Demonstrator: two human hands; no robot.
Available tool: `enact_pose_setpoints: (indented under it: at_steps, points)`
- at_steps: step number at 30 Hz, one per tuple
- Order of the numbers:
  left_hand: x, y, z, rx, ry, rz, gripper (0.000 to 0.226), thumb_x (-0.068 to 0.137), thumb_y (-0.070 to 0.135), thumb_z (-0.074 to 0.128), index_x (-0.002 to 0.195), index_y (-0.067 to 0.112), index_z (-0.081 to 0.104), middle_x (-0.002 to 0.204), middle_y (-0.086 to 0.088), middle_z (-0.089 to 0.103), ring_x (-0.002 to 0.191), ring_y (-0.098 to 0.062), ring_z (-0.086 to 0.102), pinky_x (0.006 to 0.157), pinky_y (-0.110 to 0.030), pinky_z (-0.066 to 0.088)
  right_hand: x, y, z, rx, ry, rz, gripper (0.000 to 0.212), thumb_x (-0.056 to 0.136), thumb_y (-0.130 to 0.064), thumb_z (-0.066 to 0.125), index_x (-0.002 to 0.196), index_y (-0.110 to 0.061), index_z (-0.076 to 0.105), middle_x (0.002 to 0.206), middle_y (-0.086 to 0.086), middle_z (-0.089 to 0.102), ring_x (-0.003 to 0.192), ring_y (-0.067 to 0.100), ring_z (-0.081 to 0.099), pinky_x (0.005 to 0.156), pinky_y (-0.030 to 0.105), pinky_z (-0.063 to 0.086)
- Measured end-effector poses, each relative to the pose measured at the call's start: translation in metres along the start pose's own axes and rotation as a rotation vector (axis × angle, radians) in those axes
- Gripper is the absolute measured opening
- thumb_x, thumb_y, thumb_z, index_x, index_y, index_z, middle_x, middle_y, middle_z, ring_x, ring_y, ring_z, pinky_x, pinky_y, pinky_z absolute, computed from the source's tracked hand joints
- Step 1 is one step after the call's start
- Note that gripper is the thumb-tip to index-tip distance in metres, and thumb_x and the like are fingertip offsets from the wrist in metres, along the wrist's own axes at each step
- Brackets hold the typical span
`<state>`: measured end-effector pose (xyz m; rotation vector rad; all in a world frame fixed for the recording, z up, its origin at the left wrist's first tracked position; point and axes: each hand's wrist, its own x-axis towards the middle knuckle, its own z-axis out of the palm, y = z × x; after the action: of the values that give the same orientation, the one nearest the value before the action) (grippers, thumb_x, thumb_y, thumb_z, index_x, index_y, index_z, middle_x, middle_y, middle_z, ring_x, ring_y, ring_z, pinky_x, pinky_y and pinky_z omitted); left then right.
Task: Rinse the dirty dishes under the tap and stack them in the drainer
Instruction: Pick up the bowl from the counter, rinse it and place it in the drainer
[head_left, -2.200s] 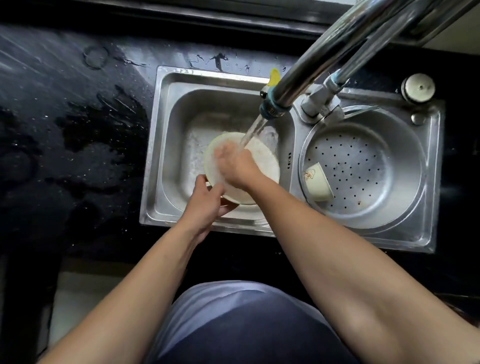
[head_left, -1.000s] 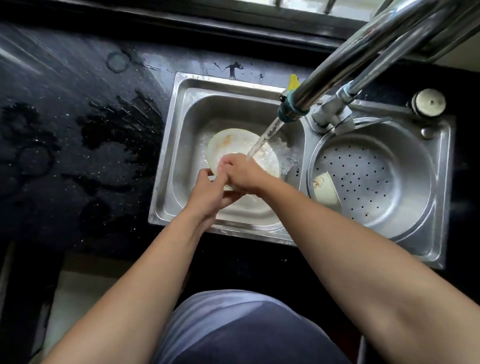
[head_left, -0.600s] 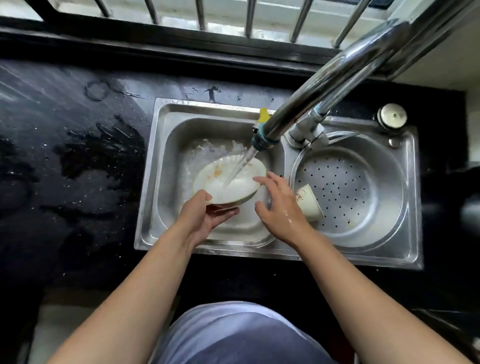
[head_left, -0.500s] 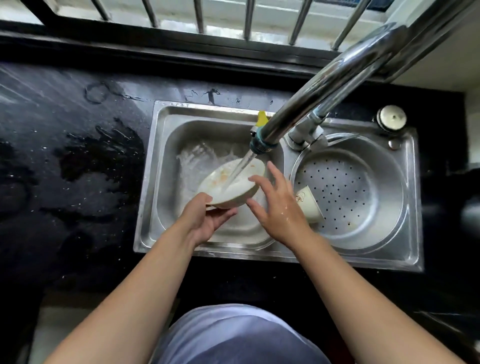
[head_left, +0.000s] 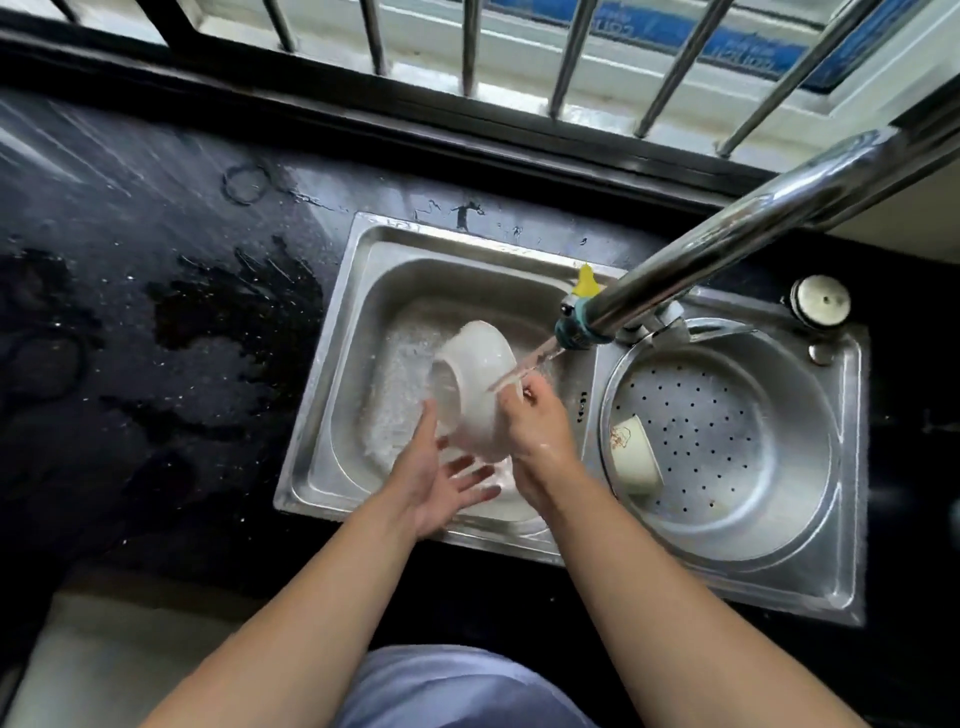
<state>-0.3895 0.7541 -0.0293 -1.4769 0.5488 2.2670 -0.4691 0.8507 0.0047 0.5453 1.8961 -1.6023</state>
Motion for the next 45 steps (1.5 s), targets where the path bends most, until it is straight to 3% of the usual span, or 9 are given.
enact_pose_setpoints:
  at_steps: [5, 10, 18, 22, 26, 29, 36, 41, 45]
  points:
    - [0.006, 0.002, -0.007, -0.331, -0.137, 0.13, 0.058, 0.102, 0.051, 0.055, 0.135, 0.004, 0.062, 0.124, -0.021, 0.075, 0.108, -0.034, 0.076, 0.096, -0.049, 0.058, -0.001, 0.013, 0.002, 0.619, -0.079, 0.376, 0.021, 0.107, -0.016, 0.046, 0.121, -0.006, 0.058, 0.112, 0.018, 0.073, 0.093, 0.029, 0.072, 0.079, 0.049, 0.061]
    - [-0.007, 0.036, -0.005, -0.19, -0.028, 0.39, 0.026, 0.099, 0.008, 0.063, 0.124, 0.009, 0.066, 0.117, -0.011, 0.078, 0.1, -0.024, 0.076, 0.071, -0.035, 0.064, -0.005, 0.012, -0.034, 0.218, -0.154, 0.499, 0.013, 0.098, -0.004, 0.053, 0.096, -0.004, 0.066, 0.087, 0.011, 0.07, 0.075, 0.02, 0.067, 0.073, 0.034, 0.057]
    - [-0.041, 0.059, 0.018, 1.327, 0.16, 1.005, 0.023, 0.086, 0.022, 0.073, 0.107, 0.027, 0.066, 0.085, 0.001, 0.074, 0.077, -0.025, 0.066, 0.062, -0.034, 0.049, 0.056, -0.067, -0.172, 0.4, 0.411, 0.162, 0.035, 0.096, -0.007, 0.05, 0.127, 0.01, 0.053, 0.131, 0.024, 0.059, 0.115, 0.035, 0.065, 0.071, 0.033, 0.056]
    - [-0.047, 0.051, 0.025, 2.127, 0.15, 1.031, 0.032, 0.082, 0.023, 0.062, 0.111, 0.037, 0.065, 0.093, 0.003, 0.079, 0.091, -0.034, 0.07, 0.068, -0.036, 0.047, 0.076, -0.117, -0.177, 0.434, 0.311, 0.142, 0.011, 0.091, -0.01, 0.048, 0.101, -0.01, 0.054, 0.116, 0.012, 0.058, 0.127, 0.032, 0.056, 0.11, 0.042, 0.046]
    - [-0.044, 0.042, 0.022, 2.39, -0.007, 1.08, 0.04, 0.078, 0.009, 0.061, 0.109, 0.03, 0.075, 0.097, 0.002, 0.082, 0.093, -0.035, 0.073, 0.075, -0.036, 0.054, 0.074, -0.123, -0.171, 0.267, 0.274, 0.092, 0.022, 0.088, -0.006, 0.049, 0.106, -0.008, 0.061, 0.15, 0.013, 0.045, 0.137, 0.027, 0.047, 0.105, 0.041, 0.047]
    - [-0.042, 0.038, 0.012, 2.144, -0.032, 1.184, 0.028, 0.072, 0.009, 0.064, 0.091, 0.026, 0.075, 0.085, 0.004, 0.081, 0.084, -0.032, 0.073, 0.066, -0.037, 0.056, 0.054, -0.095, -0.182, -0.037, 0.317, 0.054, 0.064, 0.09, -0.011, 0.051, 0.153, -0.016, 0.04, 0.144, 0.001, 0.049, 0.132, 0.023, 0.052, 0.105, 0.043, 0.048]
    - [-0.035, 0.036, 0.015, 0.562, -0.057, 0.539, 0.009, 0.093, 0.015, 0.065, 0.094, 0.01, 0.072, 0.082, 0.001, 0.074, 0.076, -0.011, 0.063, 0.071, -0.03, 0.048, -0.022, -0.018, -0.154, -0.537, -0.166, -0.172, 0.07, 0.088, -0.023, 0.063, 0.152, -0.038, 0.04, 0.153, -0.007, 0.048, 0.142, 0.009, 0.043, 0.119, 0.038, 0.034]
    - [-0.034, 0.014, 0.017, 0.026, -0.176, 0.182, 0.041, 0.108, 0.017, 0.04, 0.107, 0.009, 0.08, 0.111, -0.011, 0.08, 0.1, -0.027, 0.077, 0.095, -0.051, 0.059, -0.049, -0.011, -0.138, -0.167, -0.251, 0.001, 0.062, 0.086, -0.056, 0.062, 0.146, -0.042, 0.048, 0.148, -0.013, 0.054, 0.133, 0.006, 0.052, 0.109, 0.033, 0.043]
    - [-0.032, -0.01, 0.04, 0.039, -0.271, 0.095, 0.048, 0.107, 0.025, 0.039, 0.104, 0.008, 0.084, 0.12, -0.013, 0.078, 0.108, -0.028, 0.076, 0.091, -0.052, 0.061, -0.059, -0.014, -0.155, 0.297, -0.278, 0.171, 0.023, 0.097, -0.033, 0.064, 0.112, -0.018, 0.075, 0.108, 0.003, 0.077, 0.094, 0.015, 0.073, 0.073, 0.027, 0.059]
